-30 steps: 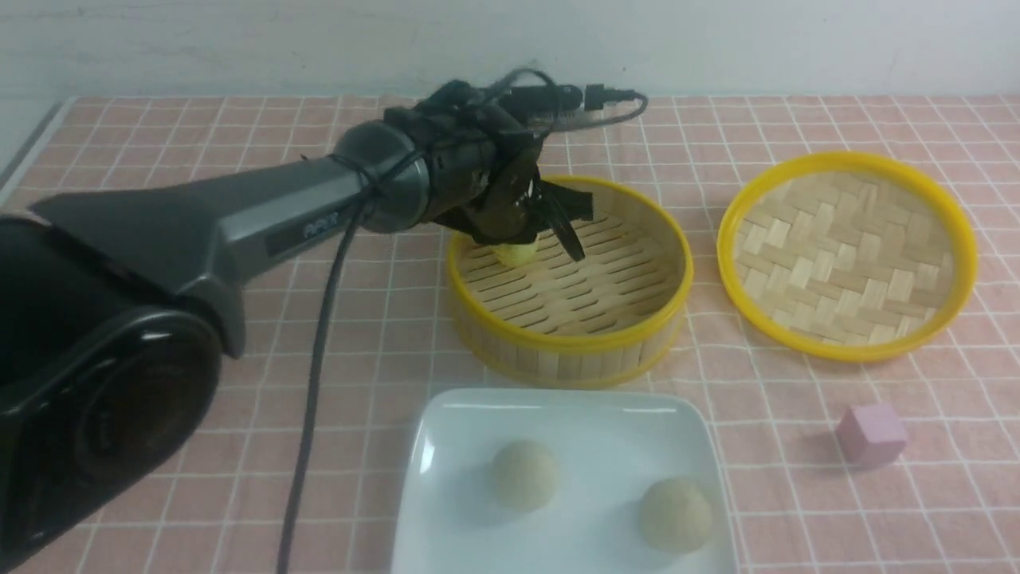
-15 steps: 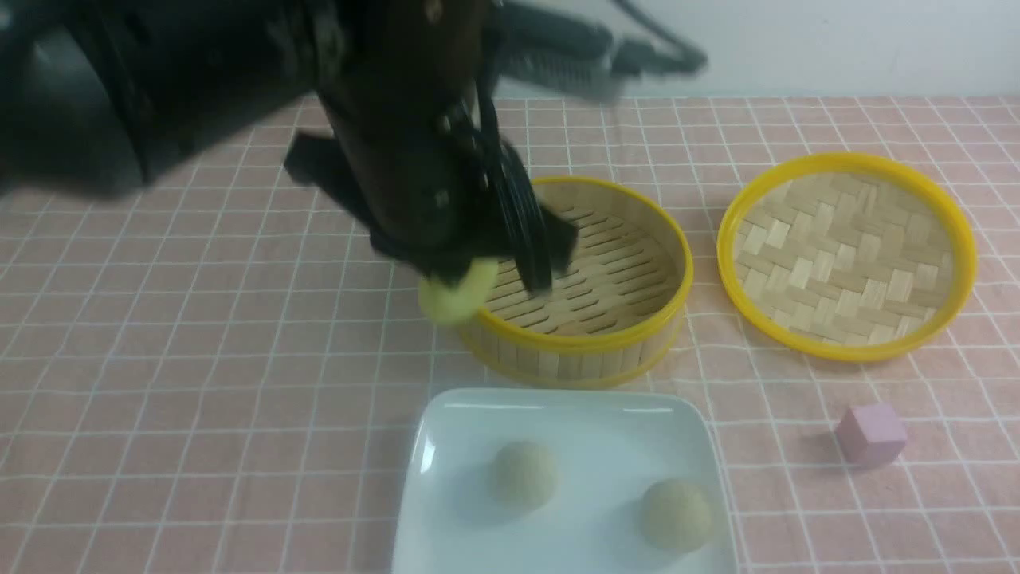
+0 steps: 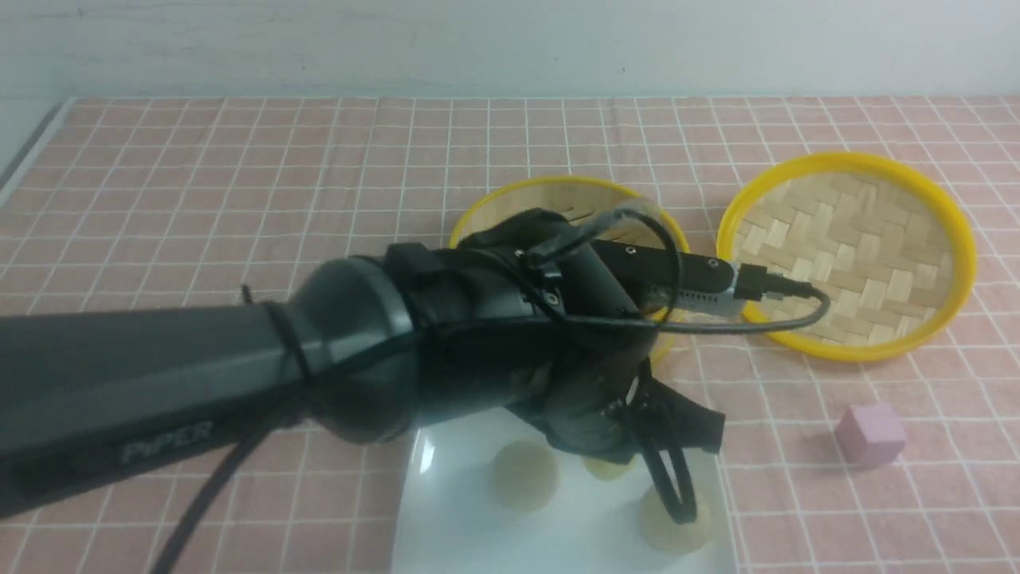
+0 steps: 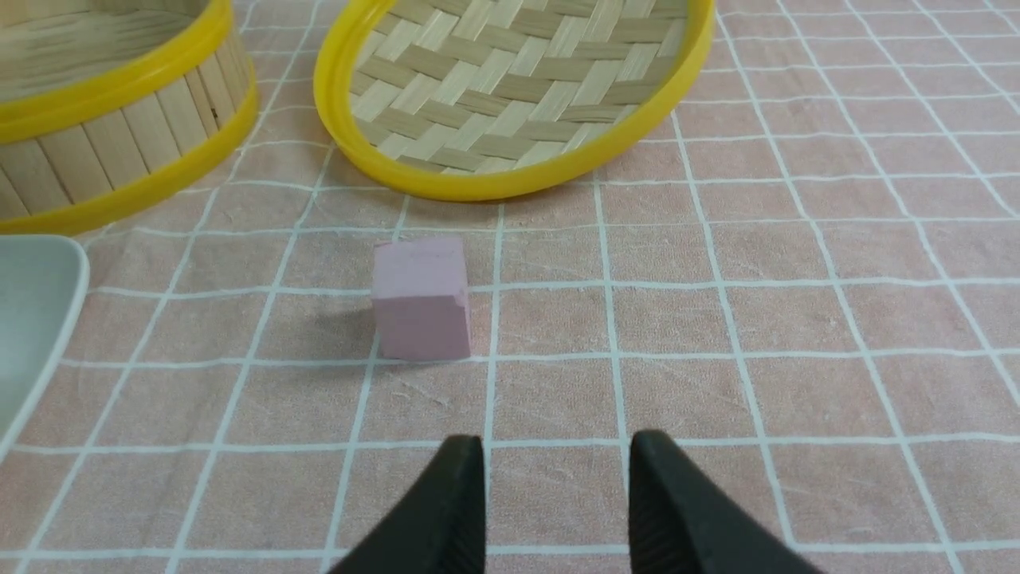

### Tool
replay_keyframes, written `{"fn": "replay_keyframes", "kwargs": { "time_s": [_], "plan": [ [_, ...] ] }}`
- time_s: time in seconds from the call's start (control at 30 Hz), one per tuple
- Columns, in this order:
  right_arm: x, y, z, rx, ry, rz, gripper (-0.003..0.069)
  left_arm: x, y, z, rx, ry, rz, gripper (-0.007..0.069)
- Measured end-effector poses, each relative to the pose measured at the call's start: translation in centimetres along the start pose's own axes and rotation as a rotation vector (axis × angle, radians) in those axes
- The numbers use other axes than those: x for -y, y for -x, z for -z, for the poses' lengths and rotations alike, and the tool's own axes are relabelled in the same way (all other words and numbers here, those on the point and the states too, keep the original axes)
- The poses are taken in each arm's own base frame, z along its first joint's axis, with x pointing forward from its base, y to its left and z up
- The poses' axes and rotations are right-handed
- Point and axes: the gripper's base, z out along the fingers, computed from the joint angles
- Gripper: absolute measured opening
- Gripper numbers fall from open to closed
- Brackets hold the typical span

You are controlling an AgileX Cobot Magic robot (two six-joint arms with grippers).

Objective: Put the steamed buns into the plate on the pink tablecloth.

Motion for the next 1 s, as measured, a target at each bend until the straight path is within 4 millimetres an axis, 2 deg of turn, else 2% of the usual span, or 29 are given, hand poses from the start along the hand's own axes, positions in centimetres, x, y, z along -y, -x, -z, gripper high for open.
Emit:
{"fn": "replay_keyframes", "kwargs": {
  "time_s": [0.17, 0.27, 0.43, 0.5, 0.6, 0.7, 0.73, 0.77, 0.8, 0.83, 0.87, 0.93, 0.97, 1.0],
  "plan": [
    [0.0, 0.0, 0.0, 0.0, 0.0, 0.0, 0.024, -0.2, -0.2, -2.6, 0.018, 0.052, 0.026, 0.0078],
    [0.0, 0.0, 0.0, 0.0, 0.0, 0.0, 0.024, -0.4, -0.5, -3.6, 0.014, 0.089, 0.055, 0.0163],
    [0.0, 0.0, 0.0, 0.0, 0.0, 0.0, 0.024, -0.4, -0.6, -3.5, 0.01, 0.087, 0.122, 0.0342],
    [0.0, 0.0, 0.0, 0.0, 0.0, 0.0, 0.024, -0.3, -0.5, -3.0, 0.005, 0.074, 0.145, 0.0388],
    [0.0, 0.0, 0.0, 0.0, 0.0, 0.0, 0.024, -0.2, -0.2, -1.4, 0.013, 0.047, 0.142, 0.0414],
    [0.0, 0.0, 0.0, 0.0, 0.0, 0.0, 0.024, -0.3, 1.0, 3.3, 0.053, -0.002, 0.085, 0.0381],
    [0.0, 0.0, 0.0, 0.0, 0.0, 0.0, 0.024, -0.5, 1.5, 5.8, 0.076, -0.017, 0.047, 0.0333],
    [0.0, 0.0, 0.0, 0.0, 0.0, 0.0, 0.024, -0.6, 1.7, 7.1, 0.086, -0.027, 0.035, 0.0307],
    [0.0, 0.0, 0.0, 0.0, 0.0, 0.0, 0.024, -1.1, 1.8, 9.4, 0.104, -0.035, -0.001, 0.0246],
    [0.0, 0.0, 0.0, 0.0, 0.0, 0.0, 0.024, -1.2, 1.8, 10.2, 0.108, -0.039, -0.003, 0.0235],
    [0.0, 0.0, 0.0, 0.0, 0.0, 0.0, 0.024, -1.8, 1.5, 12.5, 0.117, -0.047, -0.045, 0.0155],
    [0.0, 0.0, 0.0, 0.0, 0.0, 0.0, 0.024, -2.9, 0.4, 16.3, 0.102, -0.088, -0.095, 0.0049],
    [0.0, 0.0, 0.0, 0.0, 0.0, 0.0, 0.024, -3.0, 0.4, 16.7, 0.106, -0.089, -0.103, 0.0043],
    [0.0, 0.0, 0.0, 0.0, 0.0, 0.0, 0.024, -3.7, -1.1, 18.9, 0.097, -0.161, -0.142, 0.0014]
  ]
}}
